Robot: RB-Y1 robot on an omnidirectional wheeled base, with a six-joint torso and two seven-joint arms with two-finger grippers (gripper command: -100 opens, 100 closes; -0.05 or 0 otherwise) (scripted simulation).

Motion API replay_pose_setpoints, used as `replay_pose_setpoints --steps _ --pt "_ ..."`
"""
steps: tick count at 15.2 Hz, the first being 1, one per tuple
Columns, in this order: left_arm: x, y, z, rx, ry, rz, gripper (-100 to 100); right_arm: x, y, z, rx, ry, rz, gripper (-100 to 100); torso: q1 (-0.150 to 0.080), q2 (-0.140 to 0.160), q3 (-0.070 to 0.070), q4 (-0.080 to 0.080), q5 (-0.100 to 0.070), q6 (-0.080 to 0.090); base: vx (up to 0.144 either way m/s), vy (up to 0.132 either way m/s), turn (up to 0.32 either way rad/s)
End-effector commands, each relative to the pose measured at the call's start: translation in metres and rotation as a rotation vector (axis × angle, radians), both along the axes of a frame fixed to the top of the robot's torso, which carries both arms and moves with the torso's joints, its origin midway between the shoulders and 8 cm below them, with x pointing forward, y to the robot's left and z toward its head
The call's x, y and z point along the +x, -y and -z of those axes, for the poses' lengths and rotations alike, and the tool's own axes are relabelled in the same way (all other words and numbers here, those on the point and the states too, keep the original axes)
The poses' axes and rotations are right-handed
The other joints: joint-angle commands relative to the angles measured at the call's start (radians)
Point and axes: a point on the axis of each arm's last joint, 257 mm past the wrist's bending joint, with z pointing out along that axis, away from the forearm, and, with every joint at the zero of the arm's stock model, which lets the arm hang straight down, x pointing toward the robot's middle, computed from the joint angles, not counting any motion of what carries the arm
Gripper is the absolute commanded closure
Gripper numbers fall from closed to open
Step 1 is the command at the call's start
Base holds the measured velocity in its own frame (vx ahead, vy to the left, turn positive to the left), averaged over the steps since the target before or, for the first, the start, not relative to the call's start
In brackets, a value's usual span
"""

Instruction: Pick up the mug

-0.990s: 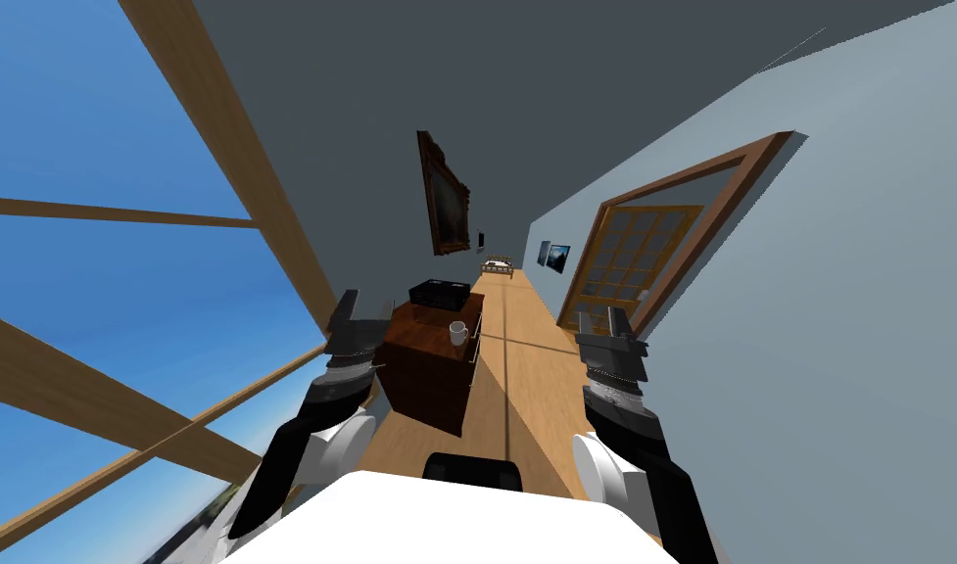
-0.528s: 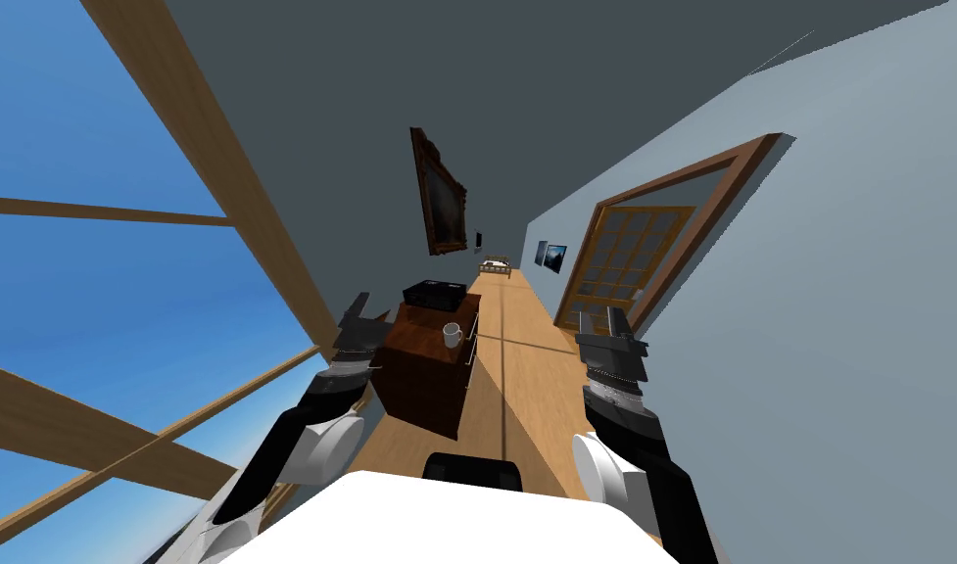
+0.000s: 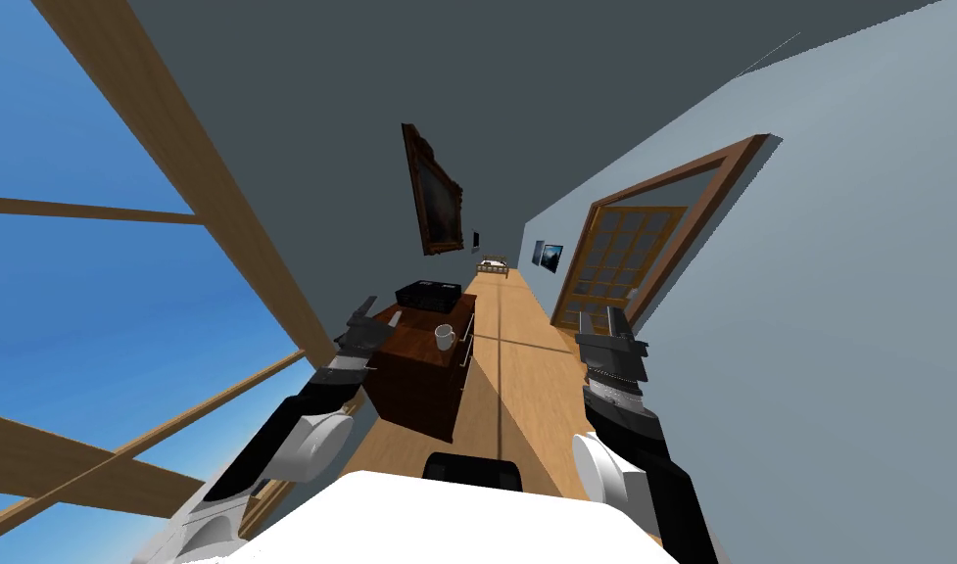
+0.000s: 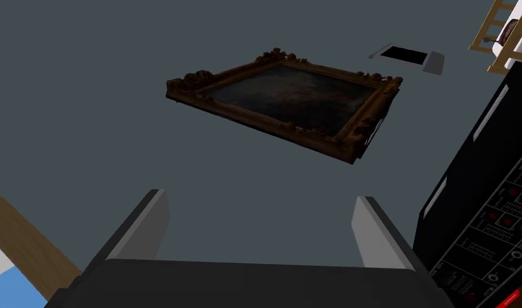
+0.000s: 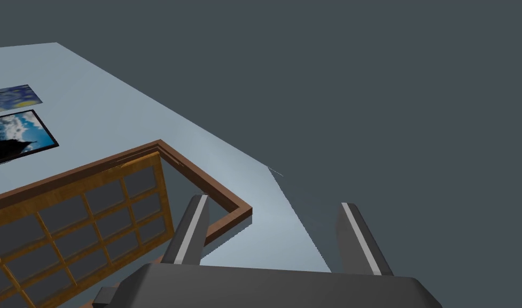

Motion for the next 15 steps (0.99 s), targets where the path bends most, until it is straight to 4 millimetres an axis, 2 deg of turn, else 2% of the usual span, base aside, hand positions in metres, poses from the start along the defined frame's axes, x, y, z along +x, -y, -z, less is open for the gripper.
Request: replay_pose_setpoints --steps 1,2,4,5,7,8,11,12,14,15 --pt "0.004 -0.004 0.007 -0.013 -0.037 0.007 -100 0.0 0.0 0.0 0.0 0.0 0.0 0 0.0 0.0 0.0 0.0 0.0 0.0 0.022 -0.048 -0.013" --pt "0.009 -0.012 0.014 -0.043 -0.078 0.027 -100 0.0 0.0 0.0 0.0 0.0 0.0 0 0.0 0.0 0.0 0.0 0.0 0.0 0.023 -0.061 -0.038" --pt "0.012 -0.012 0.021 -0.044 -0.104 0.024 -100 0.0 0.0 0.0 0.0 0.0 0.0 0 -0.001 0.0 0.0 0.0 0.0 0.0 0.027 -0.064 -0.029" --pt "0.017 -0.021 0.029 -0.078 -0.148 0.042 -100 0.0 0.0 0.0 0.0 0.0 0.0 0 0.0 0.0 0.0 0.0 0.0 0.0 0.031 -0.069 -0.045" --pt "0.02 -0.022 0.035 -0.079 -0.174 0.039 -100 0.0 0.0 0.0 0.0 0.0 0.0 0 -0.001 -0.001 0.0 0.0 0.0 0.0 0.036 -0.064 -0.023" --pt "0.024 -0.031 0.041 -0.117 -0.21 0.055 -100 0.0 0.0 0.0 0.0 0.0 0.0 0 -0.001 0.0 0.0 0.0 0.0 0.0 0.02 -0.07 -0.039" --pt "0.026 -0.032 0.049 -0.119 -0.244 0.051 -100 0.0 0.0 0.0 0.0 0.0 0.0 0 -0.001 0.001 0.0 0.0 0.0 0.0 0.016 -0.056 -0.017" --pt "0.03 -0.041 0.056 -0.16 -0.285 0.063 -100 0.0 0.0 0.0 0.0 0.0 0.0 0 0.0 0.001 0.0 0.0 0.0 0.0 0.032 -0.058 -0.042" --pt "0.032 -0.042 0.064 -0.162 -0.316 0.059 -100 0.0 0.0 0.0 0.0 0.0 0.0 0 -0.001 0.0 0.0 0.0 0.0 0.0 0.032 -0.06 -0.028" --pt "0.034 -0.052 0.069 -0.204 -0.348 0.07 -100 0.0 0.0 0.0 0.0 0.0 0.0 0 0.0 0.0 0.0 0.0 0.0 0.0 0.034 -0.066 -0.042"
